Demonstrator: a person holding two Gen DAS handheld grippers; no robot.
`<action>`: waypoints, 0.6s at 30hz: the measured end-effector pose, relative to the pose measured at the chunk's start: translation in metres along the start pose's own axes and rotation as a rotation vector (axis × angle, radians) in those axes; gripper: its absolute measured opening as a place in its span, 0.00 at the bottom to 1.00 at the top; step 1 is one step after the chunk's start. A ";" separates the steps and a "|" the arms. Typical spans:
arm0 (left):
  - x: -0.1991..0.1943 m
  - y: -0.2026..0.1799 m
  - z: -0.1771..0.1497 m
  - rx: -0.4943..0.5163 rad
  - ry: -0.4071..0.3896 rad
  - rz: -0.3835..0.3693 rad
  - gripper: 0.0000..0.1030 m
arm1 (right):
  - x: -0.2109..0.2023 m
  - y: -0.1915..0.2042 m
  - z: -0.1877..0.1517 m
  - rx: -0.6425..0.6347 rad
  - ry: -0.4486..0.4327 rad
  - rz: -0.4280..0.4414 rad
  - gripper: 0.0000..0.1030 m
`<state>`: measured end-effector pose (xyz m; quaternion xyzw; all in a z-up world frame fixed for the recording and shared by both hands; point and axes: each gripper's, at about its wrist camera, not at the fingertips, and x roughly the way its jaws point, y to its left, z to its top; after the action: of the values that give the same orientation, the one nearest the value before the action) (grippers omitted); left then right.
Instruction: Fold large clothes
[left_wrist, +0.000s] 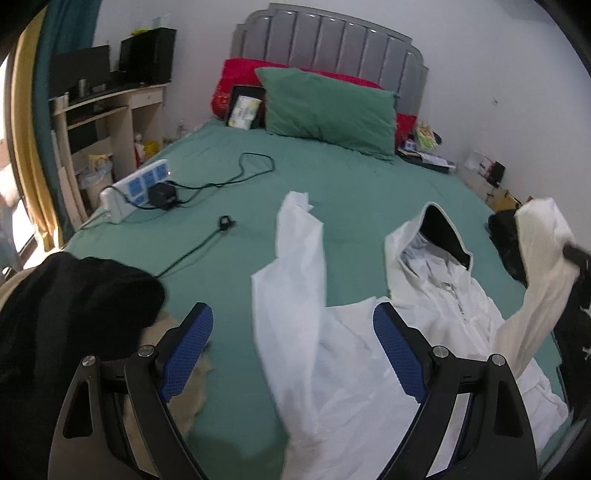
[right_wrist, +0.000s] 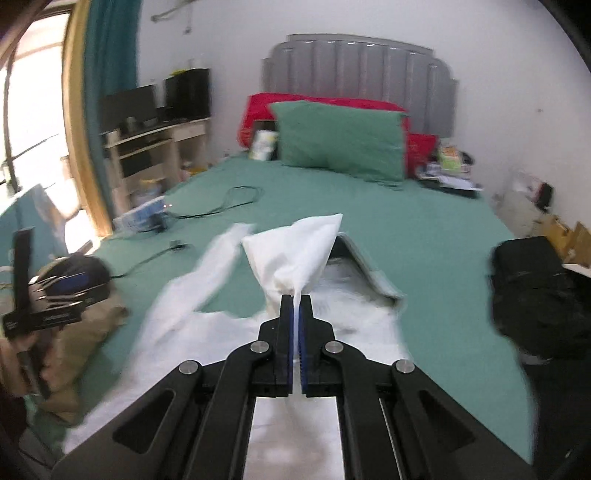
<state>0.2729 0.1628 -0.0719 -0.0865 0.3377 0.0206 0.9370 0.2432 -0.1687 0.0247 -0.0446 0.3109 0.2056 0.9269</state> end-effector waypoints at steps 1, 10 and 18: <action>-0.003 0.006 0.000 -0.013 0.003 0.000 0.88 | 0.003 0.014 -0.006 -0.008 0.021 0.036 0.03; 0.004 0.032 -0.011 -0.077 0.077 -0.013 0.88 | 0.085 0.105 -0.111 -0.160 0.362 0.230 0.28; 0.033 -0.016 -0.043 0.000 0.210 -0.131 0.88 | 0.051 0.011 -0.111 -0.140 0.269 0.125 0.63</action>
<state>0.2723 0.1384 -0.1232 -0.1102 0.4276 -0.0496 0.8958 0.2135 -0.1643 -0.0942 -0.1169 0.4194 0.2763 0.8568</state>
